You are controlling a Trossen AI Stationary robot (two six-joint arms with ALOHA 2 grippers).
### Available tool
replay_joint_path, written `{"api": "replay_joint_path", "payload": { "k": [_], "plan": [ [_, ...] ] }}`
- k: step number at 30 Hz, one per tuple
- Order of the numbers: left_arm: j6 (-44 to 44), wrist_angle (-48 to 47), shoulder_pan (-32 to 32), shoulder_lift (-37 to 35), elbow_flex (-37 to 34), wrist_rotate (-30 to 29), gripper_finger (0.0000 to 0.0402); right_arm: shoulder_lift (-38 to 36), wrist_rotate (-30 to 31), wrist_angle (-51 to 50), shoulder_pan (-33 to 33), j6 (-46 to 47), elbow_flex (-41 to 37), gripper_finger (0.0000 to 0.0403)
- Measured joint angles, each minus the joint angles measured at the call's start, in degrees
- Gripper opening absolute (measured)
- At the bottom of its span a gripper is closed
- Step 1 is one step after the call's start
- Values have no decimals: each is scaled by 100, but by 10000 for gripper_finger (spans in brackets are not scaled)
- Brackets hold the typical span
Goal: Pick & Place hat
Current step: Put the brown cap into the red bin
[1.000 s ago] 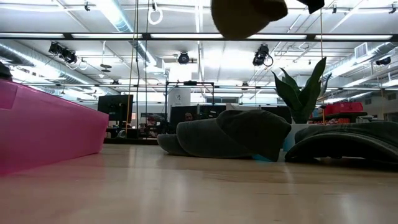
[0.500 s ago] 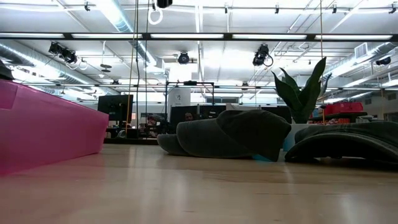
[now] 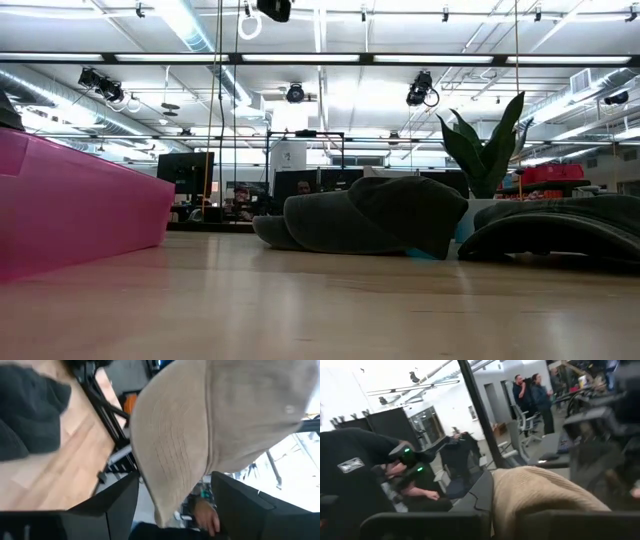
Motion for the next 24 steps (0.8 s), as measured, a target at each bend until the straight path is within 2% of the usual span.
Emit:
{"api": "replay_joint_path", "payload": {
  "k": [9, 13, 18, 24],
  "plan": [
    [-732, 1128, -238, 539, 0, 525, 252, 0, 59, 4, -1, -183, 0, 14],
    [-535, 803, -255, 607, 0, 787, 252, 2, 57, 8, -1, -190, 0, 14],
    [-174, 523, -189, 609, 0, 606, 252, 3, 30, 8, -1, -129, 0, 14],
    [-433, 1005, -170, 609, 0, 580, 252, 4, 30, -5, -2, -178, 0, 14]
  ]
}}
